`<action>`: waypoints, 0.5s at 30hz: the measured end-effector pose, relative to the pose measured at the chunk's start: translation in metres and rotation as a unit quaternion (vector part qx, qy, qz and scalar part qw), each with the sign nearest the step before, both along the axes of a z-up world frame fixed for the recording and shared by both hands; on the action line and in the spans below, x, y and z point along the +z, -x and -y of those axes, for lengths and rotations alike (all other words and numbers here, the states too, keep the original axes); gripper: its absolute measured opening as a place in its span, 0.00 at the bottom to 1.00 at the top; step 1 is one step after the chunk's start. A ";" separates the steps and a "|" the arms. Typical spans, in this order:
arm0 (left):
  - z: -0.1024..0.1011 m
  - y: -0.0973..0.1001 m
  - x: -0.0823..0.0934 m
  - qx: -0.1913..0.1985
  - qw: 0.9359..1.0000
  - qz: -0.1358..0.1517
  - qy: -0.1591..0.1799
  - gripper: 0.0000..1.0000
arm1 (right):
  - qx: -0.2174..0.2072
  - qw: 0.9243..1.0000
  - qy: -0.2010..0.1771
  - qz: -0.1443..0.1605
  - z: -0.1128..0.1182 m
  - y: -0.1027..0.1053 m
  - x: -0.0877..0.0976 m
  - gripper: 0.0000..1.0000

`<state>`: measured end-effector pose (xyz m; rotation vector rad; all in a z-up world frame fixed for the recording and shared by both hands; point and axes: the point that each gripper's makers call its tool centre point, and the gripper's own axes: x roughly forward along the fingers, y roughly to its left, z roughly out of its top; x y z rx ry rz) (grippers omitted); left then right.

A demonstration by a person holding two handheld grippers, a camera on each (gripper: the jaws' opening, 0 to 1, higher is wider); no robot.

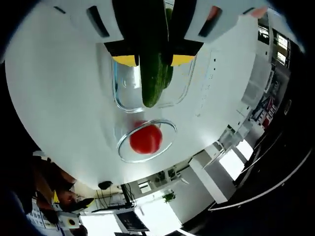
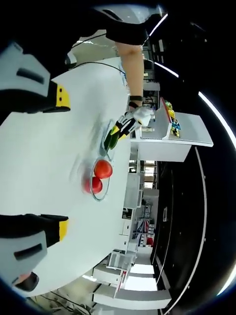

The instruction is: Sort the scattered tomatoes and cucumbers on the table and place them into their respective storage containers

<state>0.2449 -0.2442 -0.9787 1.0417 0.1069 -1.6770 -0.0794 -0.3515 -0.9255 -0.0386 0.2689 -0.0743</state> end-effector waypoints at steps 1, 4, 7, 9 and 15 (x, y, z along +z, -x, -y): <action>0.001 0.000 -0.001 -0.001 1.000 0.000 0.001 0.23 | -0.001 1.000 0.000 -0.001 0.001 0.000 0.000 0.81; 0.005 0.002 -0.003 -0.003 1.000 -0.023 0.006 0.23 | -0.005 1.000 0.002 -0.003 0.003 0.000 -0.001 0.81; 0.005 0.004 -0.016 -0.009 0.999 -0.036 -0.016 0.23 | -0.006 1.000 0.004 -0.008 0.004 -0.003 -0.003 0.81; 0.005 0.001 -0.023 -0.006 0.999 -0.046 -0.023 0.23 | -0.004 1.000 0.003 -0.008 0.002 -0.004 -0.003 0.81; 0.006 -0.003 -0.036 -0.006 0.997 -0.074 -0.032 0.23 | -0.005 1.000 -0.003 -0.016 0.004 -0.008 -0.013 0.81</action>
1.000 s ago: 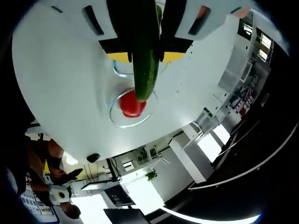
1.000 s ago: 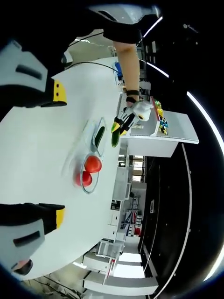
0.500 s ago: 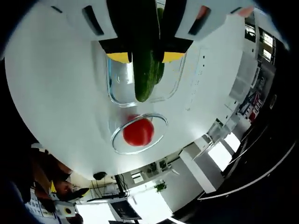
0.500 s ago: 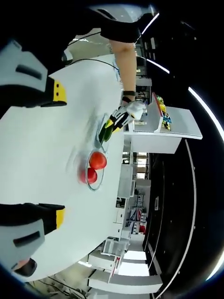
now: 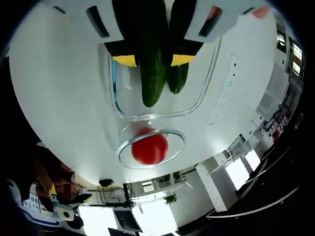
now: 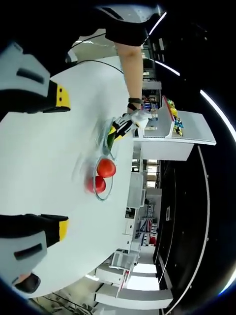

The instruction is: Sort the scattered tomatoes and cucumbers on the table and place them into their respective storage containers

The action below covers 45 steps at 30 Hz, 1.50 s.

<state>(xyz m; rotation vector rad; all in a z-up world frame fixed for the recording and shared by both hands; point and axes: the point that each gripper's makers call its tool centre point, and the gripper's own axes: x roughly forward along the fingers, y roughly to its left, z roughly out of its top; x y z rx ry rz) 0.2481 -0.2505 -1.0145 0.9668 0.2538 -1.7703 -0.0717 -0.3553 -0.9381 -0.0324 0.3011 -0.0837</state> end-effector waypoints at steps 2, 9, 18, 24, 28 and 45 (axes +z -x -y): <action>0.001 -0.002 -0.002 -0.001 1.000 -0.001 -0.003 0.23 | -0.001 1.000 -0.001 -0.003 0.001 0.000 -0.002 0.81; -0.002 -0.011 -0.013 0.020 0.999 -0.019 -0.023 0.24 | 0.003 1.000 -0.012 -0.003 -0.001 -0.002 -0.005 0.81; 0.002 -0.026 -0.001 0.018 1.000 0.014 -0.004 0.20 | 0.006 1.000 -0.012 -0.004 -0.003 -0.002 -0.007 0.81; -0.001 -0.036 0.023 0.039 0.999 0.012 0.023 0.32 | 0.006 1.000 -0.012 -0.002 -0.003 -0.002 -0.008 0.81; -0.009 -0.041 0.042 0.085 0.994 0.001 0.069 0.56 | 0.007 1.000 -0.018 -0.001 -0.003 -0.003 -0.011 0.81; -0.108 -0.026 0.065 0.332 0.925 -0.041 0.179 0.95 | 0.013 1.000 -0.013 -0.009 -0.014 -0.038 -0.022 0.83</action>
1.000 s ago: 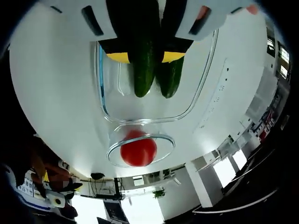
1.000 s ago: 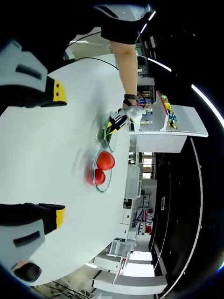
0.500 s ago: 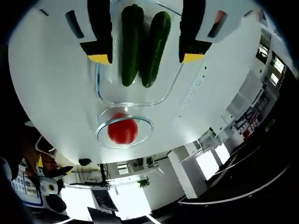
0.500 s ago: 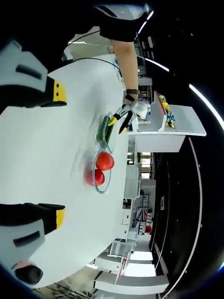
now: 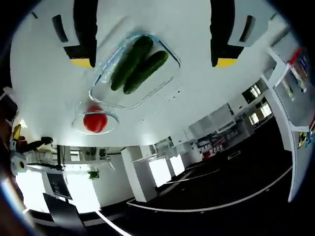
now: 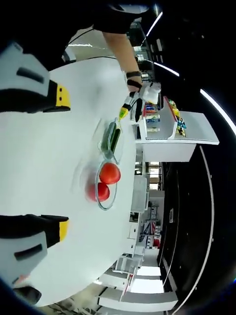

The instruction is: Sort the scattered tomatoes and cucumbers on the table and place them into their respective storage containers

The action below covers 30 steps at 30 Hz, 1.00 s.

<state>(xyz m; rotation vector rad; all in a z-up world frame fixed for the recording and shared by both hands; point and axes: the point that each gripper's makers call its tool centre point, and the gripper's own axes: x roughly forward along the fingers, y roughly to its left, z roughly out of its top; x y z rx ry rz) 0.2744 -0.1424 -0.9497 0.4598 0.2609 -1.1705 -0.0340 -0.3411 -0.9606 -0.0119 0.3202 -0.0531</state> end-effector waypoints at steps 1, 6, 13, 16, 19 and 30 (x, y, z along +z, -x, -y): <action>-0.008 0.007 -0.006 0.005 1.000 -0.019 -0.004 0.95 | 0.001 1.000 0.003 -0.005 -0.003 -0.001 -0.002 0.83; -0.030 0.068 -0.034 -0.018 0.995 -0.093 -0.009 0.95 | 0.008 1.000 0.006 -0.010 -0.009 0.001 0.000 0.84; -0.053 0.124 -0.025 -0.026 0.999 -0.033 -0.016 0.95 | 0.017 1.000 0.018 -0.010 -0.016 0.003 0.007 0.86; -0.063 0.139 -0.012 -0.029 0.999 -0.021 -0.008 0.95 | 0.025 0.999 0.024 -0.016 -0.021 0.006 0.008 0.90; -0.069 0.150 -0.008 -0.030 0.999 -0.018 -0.013 0.95 | 0.031 0.999 0.030 -0.021 -0.025 0.010 0.010 0.94; -0.081 0.184 -0.006 -0.043 0.999 -0.024 -0.016 0.95 | 0.043 0.998 0.029 -0.027 -0.030 0.020 0.011 0.97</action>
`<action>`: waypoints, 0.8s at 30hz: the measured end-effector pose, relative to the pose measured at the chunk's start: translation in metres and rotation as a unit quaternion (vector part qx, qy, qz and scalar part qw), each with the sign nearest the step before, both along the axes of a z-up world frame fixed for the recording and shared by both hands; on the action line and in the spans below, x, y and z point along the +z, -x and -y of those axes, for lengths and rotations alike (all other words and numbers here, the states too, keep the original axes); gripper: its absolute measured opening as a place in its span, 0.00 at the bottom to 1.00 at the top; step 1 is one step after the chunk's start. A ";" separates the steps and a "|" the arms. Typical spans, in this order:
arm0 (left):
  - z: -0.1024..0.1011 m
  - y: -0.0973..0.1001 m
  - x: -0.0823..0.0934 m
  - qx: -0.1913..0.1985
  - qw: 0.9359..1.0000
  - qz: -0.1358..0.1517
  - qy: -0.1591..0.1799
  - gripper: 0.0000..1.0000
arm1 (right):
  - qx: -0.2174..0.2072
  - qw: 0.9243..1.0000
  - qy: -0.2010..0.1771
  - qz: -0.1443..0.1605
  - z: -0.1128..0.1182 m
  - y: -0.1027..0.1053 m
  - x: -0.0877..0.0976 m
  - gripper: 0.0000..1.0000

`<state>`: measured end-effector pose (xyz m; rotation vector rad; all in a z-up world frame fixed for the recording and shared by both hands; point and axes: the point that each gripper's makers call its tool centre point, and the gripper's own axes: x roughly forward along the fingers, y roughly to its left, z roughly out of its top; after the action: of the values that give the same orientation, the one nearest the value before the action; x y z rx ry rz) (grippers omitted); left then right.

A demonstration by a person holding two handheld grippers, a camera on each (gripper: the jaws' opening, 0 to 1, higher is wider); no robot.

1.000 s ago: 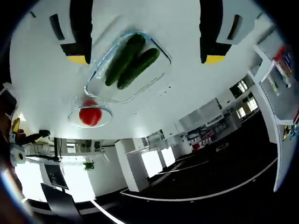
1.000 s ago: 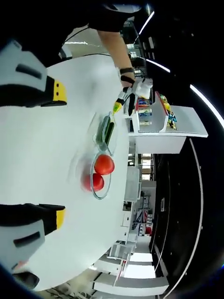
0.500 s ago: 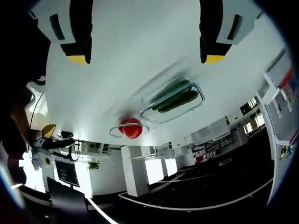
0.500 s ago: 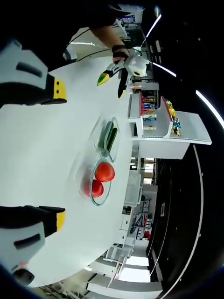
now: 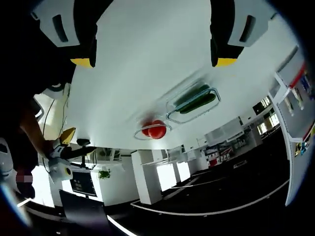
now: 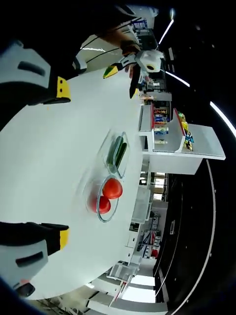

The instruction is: Sort the scattered tomatoes and cucumbers on the table and place them into their respective storage containers

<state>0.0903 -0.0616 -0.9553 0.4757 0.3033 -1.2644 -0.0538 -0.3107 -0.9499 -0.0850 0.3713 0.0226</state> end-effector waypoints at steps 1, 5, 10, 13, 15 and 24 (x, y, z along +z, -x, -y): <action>-0.002 0.001 0.001 0.000 1.000 -0.001 0.001 0.95 | -0.001 1.000 0.002 0.001 0.001 0.001 0.002 0.97; -0.009 -0.003 0.001 0.022 1.000 0.019 0.000 0.95 | -0.002 1.000 -0.001 0.008 0.001 0.002 0.008 0.97; -0.022 -0.001 -0.003 0.033 0.999 0.015 -0.007 0.95 | -0.011 1.000 0.007 0.009 0.004 0.008 0.012 0.97; -0.024 -0.002 0.001 0.037 0.999 0.021 -0.001 0.95 | -0.012 1.000 0.009 0.011 0.004 0.009 0.014 0.97; -0.024 -0.004 0.003 0.039 0.999 0.029 0.000 0.95 | -0.012 1.000 0.012 0.012 0.003 0.009 0.015 0.97; -0.018 0.010 -0.006 0.024 0.999 0.046 -0.015 0.95 | -0.005 1.000 0.019 0.010 -0.003 0.011 0.015 0.97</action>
<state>0.0798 -0.0433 -0.9614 0.5479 0.2561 -1.1899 -0.0648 -0.3073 -0.9349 -0.1203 0.3524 0.0044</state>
